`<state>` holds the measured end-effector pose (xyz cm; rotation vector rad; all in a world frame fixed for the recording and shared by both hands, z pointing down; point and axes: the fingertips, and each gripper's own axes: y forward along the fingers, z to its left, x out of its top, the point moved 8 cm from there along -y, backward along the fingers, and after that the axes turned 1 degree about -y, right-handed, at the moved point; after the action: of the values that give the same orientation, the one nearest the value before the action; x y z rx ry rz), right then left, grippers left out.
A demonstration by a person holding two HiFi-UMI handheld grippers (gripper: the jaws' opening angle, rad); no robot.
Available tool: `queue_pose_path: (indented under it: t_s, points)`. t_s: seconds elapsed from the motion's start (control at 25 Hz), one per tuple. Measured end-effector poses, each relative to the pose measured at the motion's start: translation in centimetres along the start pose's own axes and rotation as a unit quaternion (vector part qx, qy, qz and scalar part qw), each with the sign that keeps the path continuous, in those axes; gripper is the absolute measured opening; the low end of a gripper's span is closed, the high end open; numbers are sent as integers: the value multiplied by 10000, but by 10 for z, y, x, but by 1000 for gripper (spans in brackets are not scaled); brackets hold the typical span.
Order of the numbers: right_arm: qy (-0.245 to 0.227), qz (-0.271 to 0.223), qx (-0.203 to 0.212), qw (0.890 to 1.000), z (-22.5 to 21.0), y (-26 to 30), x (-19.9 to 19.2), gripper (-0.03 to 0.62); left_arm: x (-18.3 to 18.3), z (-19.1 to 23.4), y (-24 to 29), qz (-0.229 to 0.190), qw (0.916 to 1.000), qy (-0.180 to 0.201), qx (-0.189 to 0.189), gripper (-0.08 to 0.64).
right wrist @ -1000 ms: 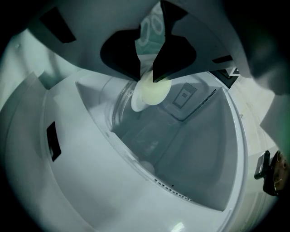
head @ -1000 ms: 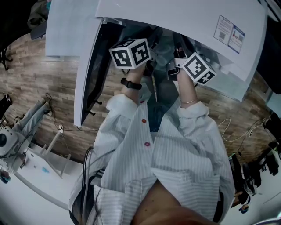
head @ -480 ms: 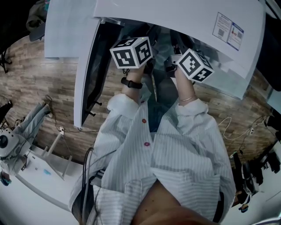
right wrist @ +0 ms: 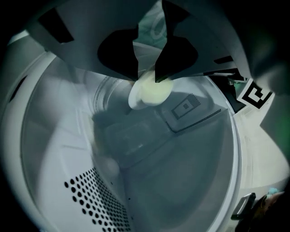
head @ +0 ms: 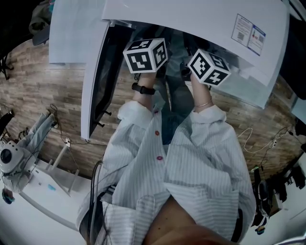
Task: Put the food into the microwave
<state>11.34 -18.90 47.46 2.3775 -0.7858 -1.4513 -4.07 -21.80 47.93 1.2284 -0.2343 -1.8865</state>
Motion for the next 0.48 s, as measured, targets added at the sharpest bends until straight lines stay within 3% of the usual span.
queue_pose_path:
  t_s: [0.32,0.4,0.44,0.48]
  points:
    - [-523,80,-296,9982,3,2,-1,138,-2,1,1,-29,10000,26,67,175]
    - [-782,101,-433,9959,3,1,0,162,-2,0,1,-86,9999,59,86,176]
    - [-940,114,-488,9943,3,1,1,203,-1,0,1,-124,9998,89,99,206]
    - [-1059,129,-512,9930,3,1,1,204,0,-1,1,-157,9997,112,114,225]
